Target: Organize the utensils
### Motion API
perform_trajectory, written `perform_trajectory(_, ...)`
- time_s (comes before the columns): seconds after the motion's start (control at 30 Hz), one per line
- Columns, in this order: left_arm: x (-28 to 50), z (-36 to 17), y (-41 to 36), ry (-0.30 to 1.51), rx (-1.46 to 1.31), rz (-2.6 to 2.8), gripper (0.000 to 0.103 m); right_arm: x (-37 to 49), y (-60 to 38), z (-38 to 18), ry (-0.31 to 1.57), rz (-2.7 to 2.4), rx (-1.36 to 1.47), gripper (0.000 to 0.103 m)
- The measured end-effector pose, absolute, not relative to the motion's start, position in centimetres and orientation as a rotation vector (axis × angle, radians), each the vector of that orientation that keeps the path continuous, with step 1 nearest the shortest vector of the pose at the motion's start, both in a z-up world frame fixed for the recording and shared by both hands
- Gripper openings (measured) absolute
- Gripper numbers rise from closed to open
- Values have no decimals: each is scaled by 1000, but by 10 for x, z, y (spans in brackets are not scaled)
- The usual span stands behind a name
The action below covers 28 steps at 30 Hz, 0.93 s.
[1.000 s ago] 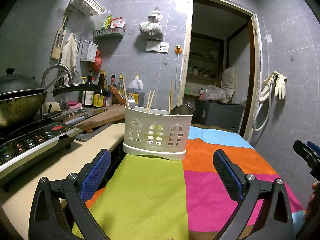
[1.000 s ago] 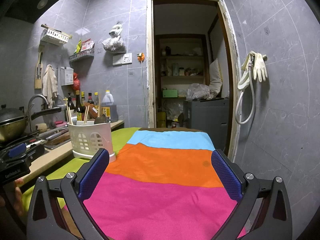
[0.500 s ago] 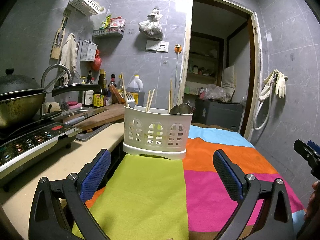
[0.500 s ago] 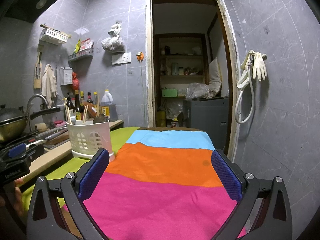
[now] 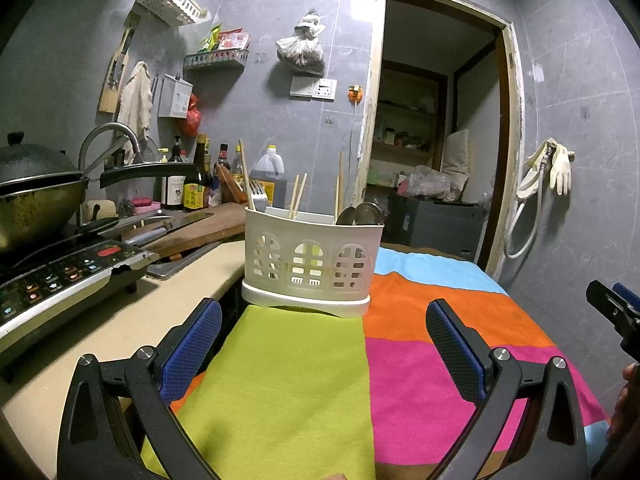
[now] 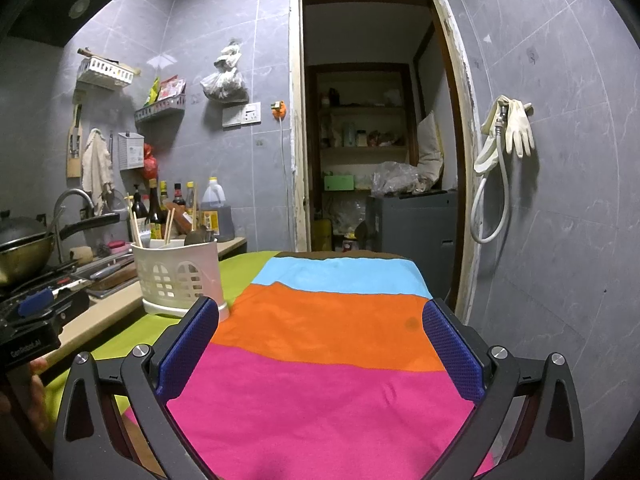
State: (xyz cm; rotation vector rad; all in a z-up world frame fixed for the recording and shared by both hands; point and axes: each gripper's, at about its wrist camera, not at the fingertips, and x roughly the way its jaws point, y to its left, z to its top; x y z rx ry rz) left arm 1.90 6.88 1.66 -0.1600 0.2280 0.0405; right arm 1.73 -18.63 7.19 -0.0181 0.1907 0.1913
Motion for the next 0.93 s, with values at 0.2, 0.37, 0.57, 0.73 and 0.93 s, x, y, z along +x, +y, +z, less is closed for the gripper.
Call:
perform_trajectory(0.2, 21, 18, 69, 232, -152, 82, 100, 18, -187, 72, 194, 190, -18, 103)
perform_trajectory(0.37, 21, 18, 71, 230, -156, 90, 100, 18, -188, 71, 195, 190, -18, 103)
perform_trajectory(0.57, 23, 18, 70, 230, -141, 91, 100, 18, -190, 69, 198, 190, -17, 103)
perform_trajectory(0.73, 25, 17, 70, 236, -139, 88, 100, 17, -192, 65, 204, 189, -17, 103)
perform_trajectory(0.93, 25, 17, 70, 239, -137, 91, 100, 20, -191, 65, 207, 188, -16, 103)
